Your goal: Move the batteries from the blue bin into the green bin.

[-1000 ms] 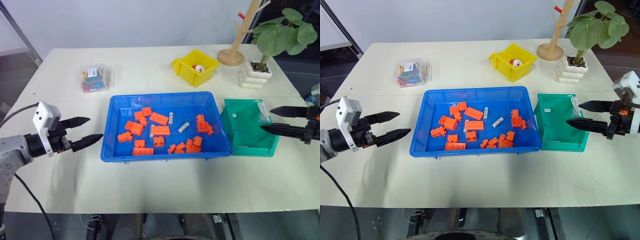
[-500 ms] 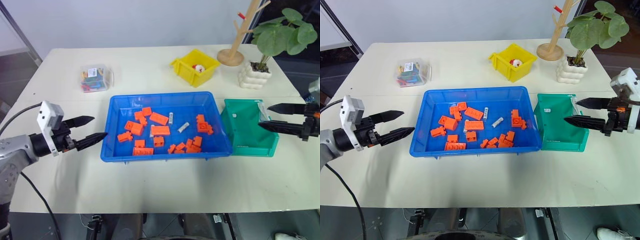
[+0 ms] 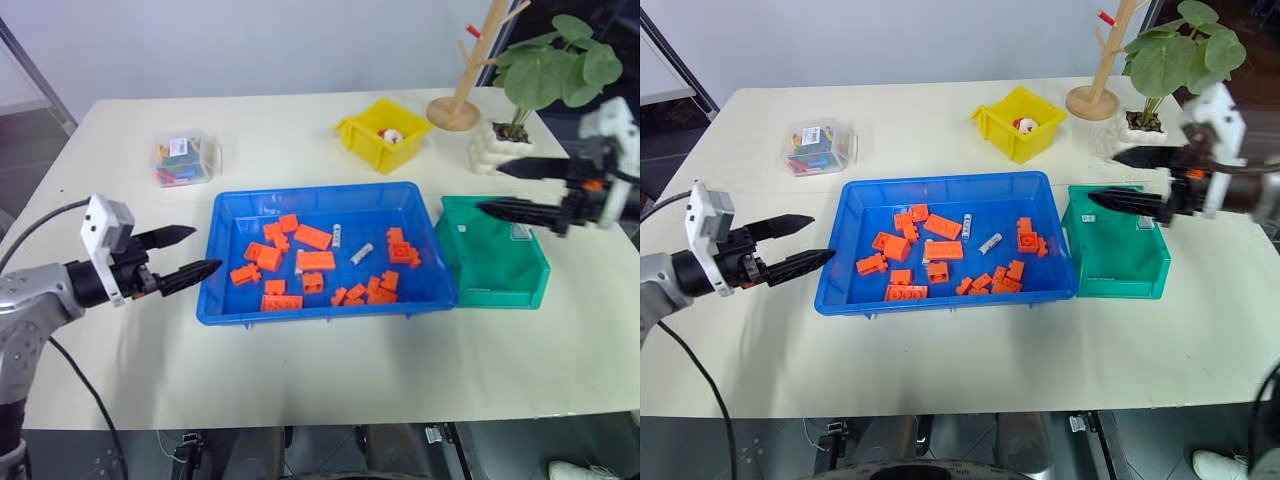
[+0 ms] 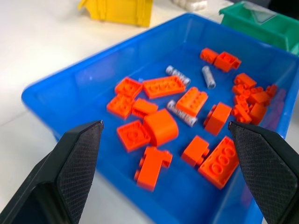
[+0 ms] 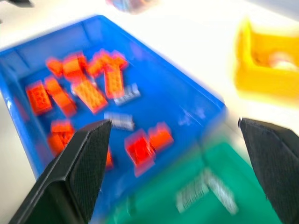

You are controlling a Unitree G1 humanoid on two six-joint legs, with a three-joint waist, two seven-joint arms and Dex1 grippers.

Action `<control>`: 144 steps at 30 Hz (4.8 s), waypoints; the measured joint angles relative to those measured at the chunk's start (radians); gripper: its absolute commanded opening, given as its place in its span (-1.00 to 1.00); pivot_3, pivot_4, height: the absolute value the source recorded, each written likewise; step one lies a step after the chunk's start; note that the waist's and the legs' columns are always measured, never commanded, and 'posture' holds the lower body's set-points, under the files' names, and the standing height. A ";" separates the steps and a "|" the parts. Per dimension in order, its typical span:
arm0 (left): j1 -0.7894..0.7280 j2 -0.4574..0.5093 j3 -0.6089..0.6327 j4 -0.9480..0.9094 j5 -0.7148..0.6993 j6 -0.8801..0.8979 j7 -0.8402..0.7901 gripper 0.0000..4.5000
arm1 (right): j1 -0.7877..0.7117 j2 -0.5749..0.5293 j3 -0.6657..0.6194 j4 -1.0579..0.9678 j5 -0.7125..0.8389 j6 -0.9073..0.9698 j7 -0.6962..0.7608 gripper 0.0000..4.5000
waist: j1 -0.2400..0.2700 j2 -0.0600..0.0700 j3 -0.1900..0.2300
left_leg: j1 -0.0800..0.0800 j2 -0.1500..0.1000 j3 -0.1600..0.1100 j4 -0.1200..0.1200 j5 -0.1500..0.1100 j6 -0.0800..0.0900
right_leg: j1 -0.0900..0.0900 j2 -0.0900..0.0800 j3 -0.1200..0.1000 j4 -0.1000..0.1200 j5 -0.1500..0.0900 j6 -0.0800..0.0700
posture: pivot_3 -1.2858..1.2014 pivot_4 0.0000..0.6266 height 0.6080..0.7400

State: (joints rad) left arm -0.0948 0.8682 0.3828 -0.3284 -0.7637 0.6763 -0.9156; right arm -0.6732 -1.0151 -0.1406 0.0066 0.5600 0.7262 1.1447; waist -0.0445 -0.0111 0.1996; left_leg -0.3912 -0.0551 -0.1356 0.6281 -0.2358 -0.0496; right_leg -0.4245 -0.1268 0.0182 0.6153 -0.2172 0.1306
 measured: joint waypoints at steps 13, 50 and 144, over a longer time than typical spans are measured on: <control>0.067 -0.034 0.035 -0.126 -0.056 0.039 0.091 1.00 | -0.088 0.334 0.329 0.076 -0.194 -0.224 0.006 0.98 | 0.007 -0.001 0.000 | -0.001 0.000 -0.001 0.000 0.000 0.000 | -0.001 0.001 0.001 0.000 0.001 0.000 | 0.03 -0.52 1.00; 0.125 -0.124 0.059 -0.209 -0.105 0.035 0.249 1.00 | -0.232 0.647 0.498 0.598 -0.517 -0.711 0.093 0.98 | -0.001 -0.002 -0.002 | 0.003 0.004 -0.001 0.000 0.000 -0.001 | 0.000 0.007 0.003 0.002 0.003 -0.003 | 0.03 -0.52 1.00; 0.159 -0.106 0.120 -0.198 -0.130 0.012 0.266 1.00 | -0.066 0.720 0.473 0.085 -0.396 -0.298 0.079 -0.46 | -0.002 -0.003 -0.002 | 0.002 0.008 -0.001 -0.001 0.000 -0.001 | -0.003 0.011 0.003 0.003 0.003 -0.004 | 0.03 -0.52 1.00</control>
State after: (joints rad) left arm 0.0643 0.7623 0.5027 -0.5261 -0.8934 0.6878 -0.6492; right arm -0.7390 -0.2955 0.3324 0.0918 0.1644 0.4284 1.2234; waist -0.0461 -0.0136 0.1979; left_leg -0.3895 -0.0469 -0.1365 0.6267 -0.2360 -0.0507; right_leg -0.4276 -0.1162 0.0212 0.6180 -0.2138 0.1262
